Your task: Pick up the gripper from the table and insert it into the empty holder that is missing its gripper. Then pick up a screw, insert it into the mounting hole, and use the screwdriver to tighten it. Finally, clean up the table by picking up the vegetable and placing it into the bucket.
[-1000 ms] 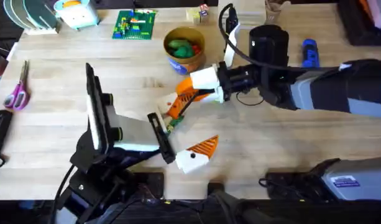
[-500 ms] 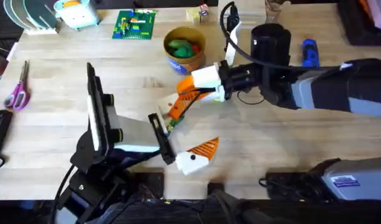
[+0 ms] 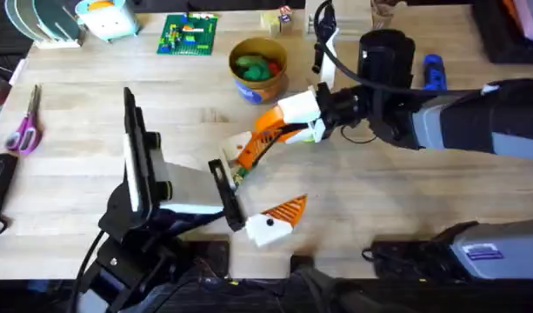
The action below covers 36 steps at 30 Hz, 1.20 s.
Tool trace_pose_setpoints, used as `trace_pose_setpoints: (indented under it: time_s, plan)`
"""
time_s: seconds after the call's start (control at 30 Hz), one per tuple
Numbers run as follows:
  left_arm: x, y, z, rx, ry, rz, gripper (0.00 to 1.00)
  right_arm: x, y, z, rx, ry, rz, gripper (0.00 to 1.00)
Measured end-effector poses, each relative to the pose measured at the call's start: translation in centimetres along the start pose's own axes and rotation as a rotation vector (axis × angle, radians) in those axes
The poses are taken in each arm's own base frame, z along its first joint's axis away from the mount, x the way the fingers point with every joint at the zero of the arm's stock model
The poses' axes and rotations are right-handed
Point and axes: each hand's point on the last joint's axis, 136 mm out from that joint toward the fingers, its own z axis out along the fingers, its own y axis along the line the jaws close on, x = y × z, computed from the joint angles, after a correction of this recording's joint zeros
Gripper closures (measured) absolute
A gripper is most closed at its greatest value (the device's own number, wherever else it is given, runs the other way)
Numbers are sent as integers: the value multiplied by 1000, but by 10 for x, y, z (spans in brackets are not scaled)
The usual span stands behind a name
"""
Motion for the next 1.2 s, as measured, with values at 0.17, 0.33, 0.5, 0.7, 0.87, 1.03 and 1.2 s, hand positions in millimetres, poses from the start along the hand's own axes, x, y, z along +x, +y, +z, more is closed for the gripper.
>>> trace_pose_setpoints:
  time_s: [0.17, 0.33, 0.5, 0.7, 0.87, 1.03, 1.2]
  plan:
    - [0, 0, 0, 0, 0, 0, 8, 0, 2, -9, -19, 10, -13, 522]
    - [0, 0, 0, 1, 0, 0, 8, 8, -2, -8, -21, 36, 10, 526]
    - [0, 0, 0, 0, 0, 0, 8, 11, -4, -7, -19, 46, 12, 594]
    - [0, 0, 0, 0, -1, 1, 8, 12, -3, -7, -24, 53, 0, 986]
    - [0, 0, 0, 0, -1, 1, 8, 12, -3, -7, -25, 54, -1, 989]
    - [0, 1, 0, -4, -1, 1, 8, 11, -4, -7, -18, 45, 4, 989]
    - [-1, 7, 0, -41, -4, 0, 8, 5, -7, -6, 3, 14, 15, 991]
